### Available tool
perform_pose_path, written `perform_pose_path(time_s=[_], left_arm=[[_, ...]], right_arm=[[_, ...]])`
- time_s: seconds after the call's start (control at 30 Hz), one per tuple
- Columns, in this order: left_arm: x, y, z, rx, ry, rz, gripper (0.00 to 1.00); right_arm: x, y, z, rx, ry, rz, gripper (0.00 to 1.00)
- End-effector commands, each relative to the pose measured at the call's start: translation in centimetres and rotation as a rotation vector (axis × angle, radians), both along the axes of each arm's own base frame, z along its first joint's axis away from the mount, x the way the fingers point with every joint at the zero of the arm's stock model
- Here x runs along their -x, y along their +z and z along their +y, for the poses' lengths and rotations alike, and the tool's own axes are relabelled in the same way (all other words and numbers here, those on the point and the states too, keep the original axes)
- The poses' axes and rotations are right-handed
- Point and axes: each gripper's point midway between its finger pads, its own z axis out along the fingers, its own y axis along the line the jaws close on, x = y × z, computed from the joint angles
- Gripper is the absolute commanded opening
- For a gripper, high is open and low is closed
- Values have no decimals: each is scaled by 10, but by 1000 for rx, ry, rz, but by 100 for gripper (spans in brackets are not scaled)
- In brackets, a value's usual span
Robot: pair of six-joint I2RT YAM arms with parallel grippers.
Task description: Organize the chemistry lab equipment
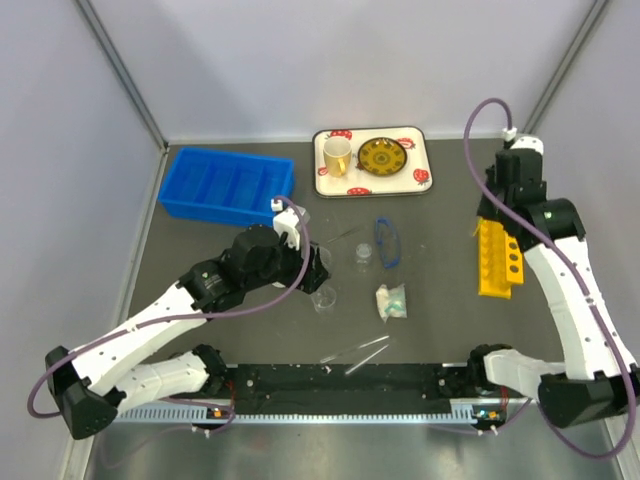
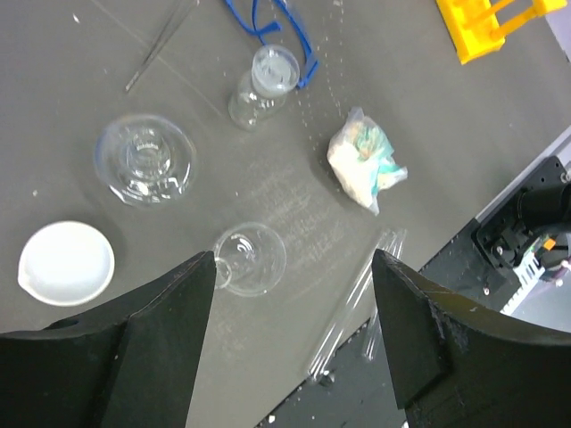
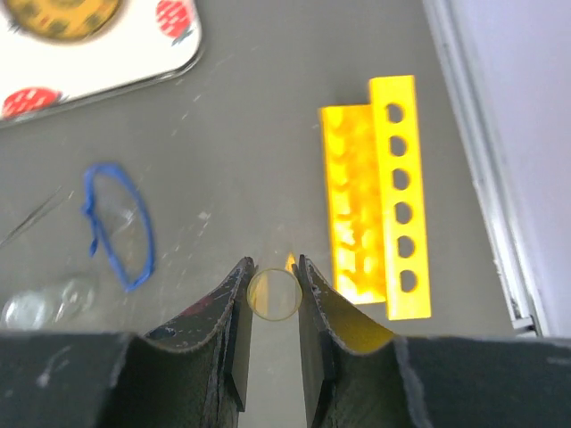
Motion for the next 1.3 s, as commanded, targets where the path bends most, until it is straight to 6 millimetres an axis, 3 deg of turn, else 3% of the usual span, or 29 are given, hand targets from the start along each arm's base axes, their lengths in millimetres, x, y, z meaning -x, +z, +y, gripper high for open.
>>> perform_pose_path(time_s=[0.0, 0.23, 0.53, 0.93, 1.27], left_arm=[[16, 3, 0, 55, -34, 14, 75], [33, -3, 7, 83, -55, 24, 75], [48, -14, 19, 47, -87, 44, 75], [51, -15, 26, 25, -98, 20, 75], [48, -15, 22, 10, -113, 14, 75]], right_arm=[[-20, 39, -47, 21, -214, -103, 11], [-40, 55, -94, 61, -391, -126, 9], [-59, 35, -140, 13, -497, -100, 9], [-94, 5, -143, -30, -464, -27, 8], [-109, -3, -144, -33, -453, -14, 7]])
